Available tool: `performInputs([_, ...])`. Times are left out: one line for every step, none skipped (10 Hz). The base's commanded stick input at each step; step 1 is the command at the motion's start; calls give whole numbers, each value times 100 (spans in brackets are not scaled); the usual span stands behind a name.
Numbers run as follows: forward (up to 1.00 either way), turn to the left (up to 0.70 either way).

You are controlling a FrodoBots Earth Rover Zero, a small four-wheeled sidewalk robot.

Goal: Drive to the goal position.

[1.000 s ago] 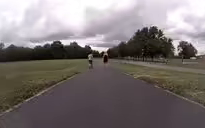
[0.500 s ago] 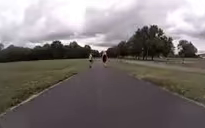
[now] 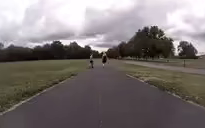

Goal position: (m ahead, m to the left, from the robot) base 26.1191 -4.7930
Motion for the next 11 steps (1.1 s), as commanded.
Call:
performInputs([70, 0])
performInputs([70, 0])
performInputs([70, 0])
performInputs([70, 0])
performInputs([70, 0])
performInputs([70, 0])
performInputs([70, 0])
performInputs([70, 0])
performInputs([70, 0])
performInputs([70, 0])
performInputs([70, 0])
